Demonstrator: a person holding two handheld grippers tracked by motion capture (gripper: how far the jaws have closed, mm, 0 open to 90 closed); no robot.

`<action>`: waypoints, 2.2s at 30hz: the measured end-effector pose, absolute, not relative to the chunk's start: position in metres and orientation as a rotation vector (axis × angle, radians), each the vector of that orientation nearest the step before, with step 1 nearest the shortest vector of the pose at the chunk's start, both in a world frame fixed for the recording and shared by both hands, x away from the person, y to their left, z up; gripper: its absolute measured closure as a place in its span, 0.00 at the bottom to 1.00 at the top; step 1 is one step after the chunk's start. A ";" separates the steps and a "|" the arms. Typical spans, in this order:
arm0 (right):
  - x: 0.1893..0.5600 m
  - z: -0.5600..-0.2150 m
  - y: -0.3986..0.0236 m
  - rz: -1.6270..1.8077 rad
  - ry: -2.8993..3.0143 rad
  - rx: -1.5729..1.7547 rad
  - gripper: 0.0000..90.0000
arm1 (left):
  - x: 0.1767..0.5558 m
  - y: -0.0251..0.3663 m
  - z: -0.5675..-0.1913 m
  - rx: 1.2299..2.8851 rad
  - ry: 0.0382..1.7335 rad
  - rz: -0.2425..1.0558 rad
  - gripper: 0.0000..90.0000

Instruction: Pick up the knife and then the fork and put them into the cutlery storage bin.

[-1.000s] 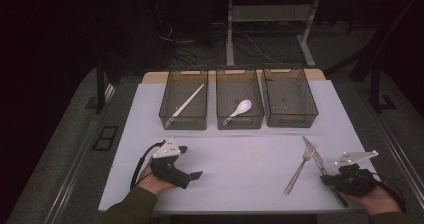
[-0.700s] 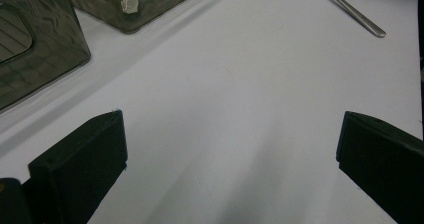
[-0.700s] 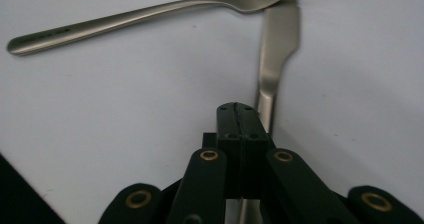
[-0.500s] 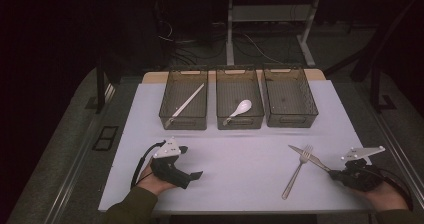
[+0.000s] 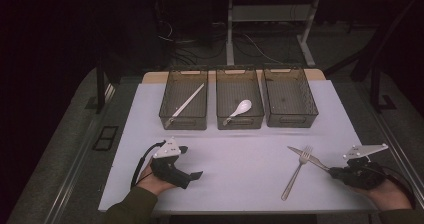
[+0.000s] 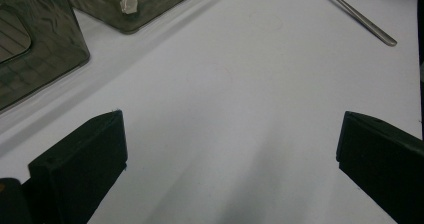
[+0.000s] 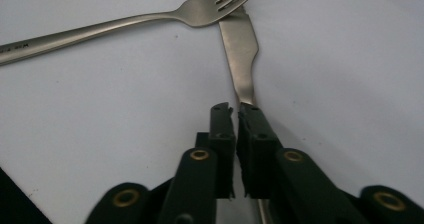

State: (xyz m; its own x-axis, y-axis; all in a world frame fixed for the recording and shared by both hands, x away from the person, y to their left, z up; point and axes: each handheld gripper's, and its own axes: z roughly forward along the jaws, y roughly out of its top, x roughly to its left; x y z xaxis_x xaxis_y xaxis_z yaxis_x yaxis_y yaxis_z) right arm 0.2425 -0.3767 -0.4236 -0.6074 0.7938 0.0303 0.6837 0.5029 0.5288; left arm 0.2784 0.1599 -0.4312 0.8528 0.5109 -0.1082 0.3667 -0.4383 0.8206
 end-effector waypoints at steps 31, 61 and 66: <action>0.297 -0.420 -0.351 0.237 2.907 1.053 0.86 | 0.279 0.159 -0.432 2.078 0.633 0.184 0.00; 0.299 -0.407 -0.380 0.459 2.694 1.312 0.89 | 0.281 0.160 -0.432 2.065 0.645 0.178 0.00; 0.300 -0.397 -0.386 0.502 2.655 1.335 0.89 | 0.281 0.160 -0.432 2.067 0.644 0.178 0.00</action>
